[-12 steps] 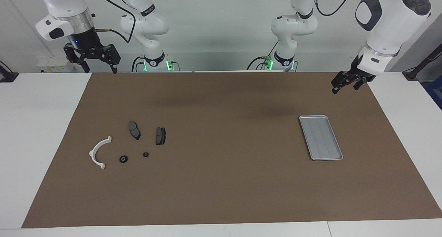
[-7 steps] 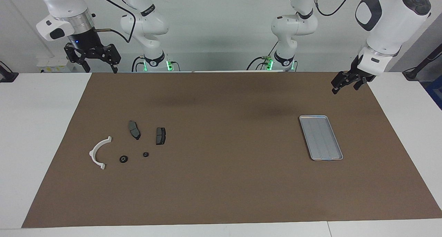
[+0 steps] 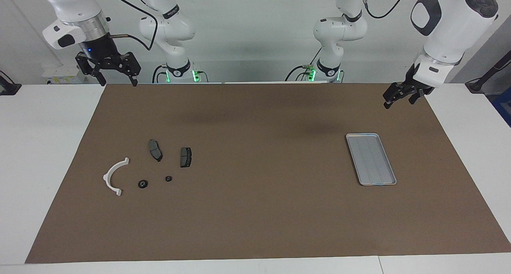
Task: Pick bearing gear from pile to tray
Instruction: 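Reach the right gripper down and grasp the farther black bearing gear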
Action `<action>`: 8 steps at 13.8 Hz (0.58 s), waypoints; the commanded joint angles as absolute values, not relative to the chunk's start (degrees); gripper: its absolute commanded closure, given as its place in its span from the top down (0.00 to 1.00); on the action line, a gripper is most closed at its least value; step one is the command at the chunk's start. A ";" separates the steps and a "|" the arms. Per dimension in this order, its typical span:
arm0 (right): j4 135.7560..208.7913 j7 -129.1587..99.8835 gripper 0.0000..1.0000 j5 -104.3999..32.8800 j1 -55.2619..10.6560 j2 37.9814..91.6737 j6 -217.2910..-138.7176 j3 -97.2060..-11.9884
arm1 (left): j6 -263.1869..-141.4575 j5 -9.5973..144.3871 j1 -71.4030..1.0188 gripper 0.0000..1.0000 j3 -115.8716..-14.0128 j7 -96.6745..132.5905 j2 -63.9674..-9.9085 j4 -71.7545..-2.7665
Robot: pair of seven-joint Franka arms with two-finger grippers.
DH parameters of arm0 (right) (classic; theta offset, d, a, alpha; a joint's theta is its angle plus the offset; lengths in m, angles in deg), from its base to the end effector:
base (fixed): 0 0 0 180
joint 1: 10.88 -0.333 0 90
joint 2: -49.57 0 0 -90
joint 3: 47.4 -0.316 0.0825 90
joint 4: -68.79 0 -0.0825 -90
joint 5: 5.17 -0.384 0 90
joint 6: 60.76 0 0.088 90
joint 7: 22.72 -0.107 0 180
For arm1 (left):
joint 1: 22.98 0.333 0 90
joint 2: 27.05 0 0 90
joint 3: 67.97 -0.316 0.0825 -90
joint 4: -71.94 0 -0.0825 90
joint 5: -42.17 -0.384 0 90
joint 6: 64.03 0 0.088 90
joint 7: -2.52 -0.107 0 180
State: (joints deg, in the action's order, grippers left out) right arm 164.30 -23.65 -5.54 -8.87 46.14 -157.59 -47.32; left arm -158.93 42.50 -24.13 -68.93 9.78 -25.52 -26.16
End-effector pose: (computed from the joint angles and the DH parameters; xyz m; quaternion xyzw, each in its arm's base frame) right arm 0.5464 -0.0193 0.6225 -0.9988 0.0266 -0.0415 0.0028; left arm 0.5498 -0.0023 0.5796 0.9980 0.0619 -0.0147 0.0021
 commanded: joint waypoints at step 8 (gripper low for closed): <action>157.91 -22.46 1.00 -6.05 -8.33 71.00 -177.11 -47.57 | -158.86 41.29 -24.21 1.00 -68.85 9.28 -24.59 -26.59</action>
State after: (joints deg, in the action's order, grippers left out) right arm 160.09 -23.46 -5.54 -8.48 67.19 -175.43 -47.33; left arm -158.93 42.50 -24.13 -68.93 9.78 -25.52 -26.16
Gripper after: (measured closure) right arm 0.000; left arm 0.000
